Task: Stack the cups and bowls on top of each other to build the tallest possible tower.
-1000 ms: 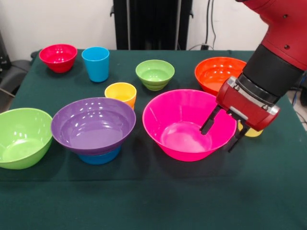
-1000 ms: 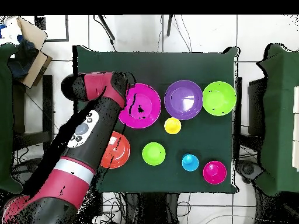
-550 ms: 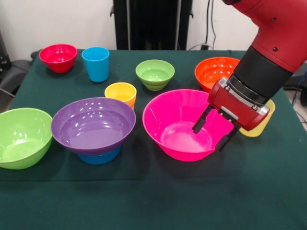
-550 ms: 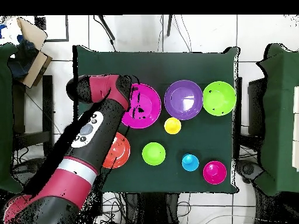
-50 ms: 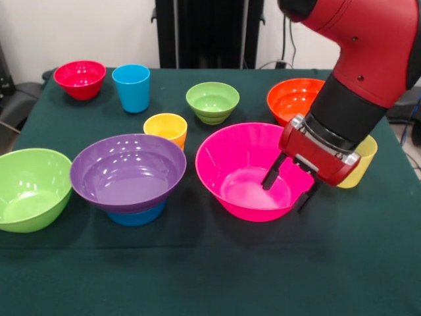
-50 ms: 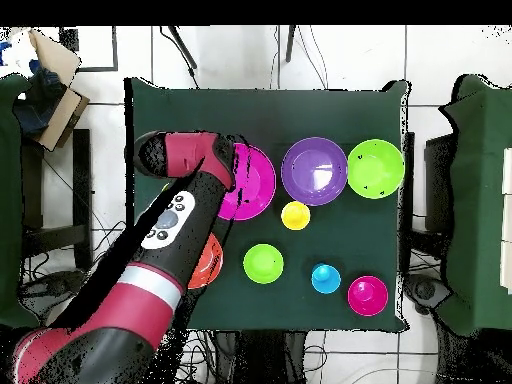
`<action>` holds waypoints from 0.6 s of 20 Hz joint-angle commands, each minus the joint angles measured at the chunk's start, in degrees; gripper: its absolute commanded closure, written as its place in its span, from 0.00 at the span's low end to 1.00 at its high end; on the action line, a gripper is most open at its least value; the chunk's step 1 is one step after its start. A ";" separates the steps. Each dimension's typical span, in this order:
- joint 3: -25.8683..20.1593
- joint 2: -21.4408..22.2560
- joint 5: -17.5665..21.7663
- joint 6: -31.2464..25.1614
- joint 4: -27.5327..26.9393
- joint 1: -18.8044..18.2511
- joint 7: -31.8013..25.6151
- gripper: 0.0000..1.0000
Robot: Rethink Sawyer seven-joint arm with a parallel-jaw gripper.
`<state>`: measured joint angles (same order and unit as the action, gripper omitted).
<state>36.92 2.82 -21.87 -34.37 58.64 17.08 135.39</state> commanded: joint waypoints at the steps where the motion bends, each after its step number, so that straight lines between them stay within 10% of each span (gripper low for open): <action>1: -11.76 -0.98 -1.81 4.07 3.96 -1.67 7.47 0.00; 12: -8.78 -2.78 -2.57 -1.22 1.66 -1.02 10.58 0.00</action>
<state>34.62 2.25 -22.91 -32.14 59.28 16.23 135.39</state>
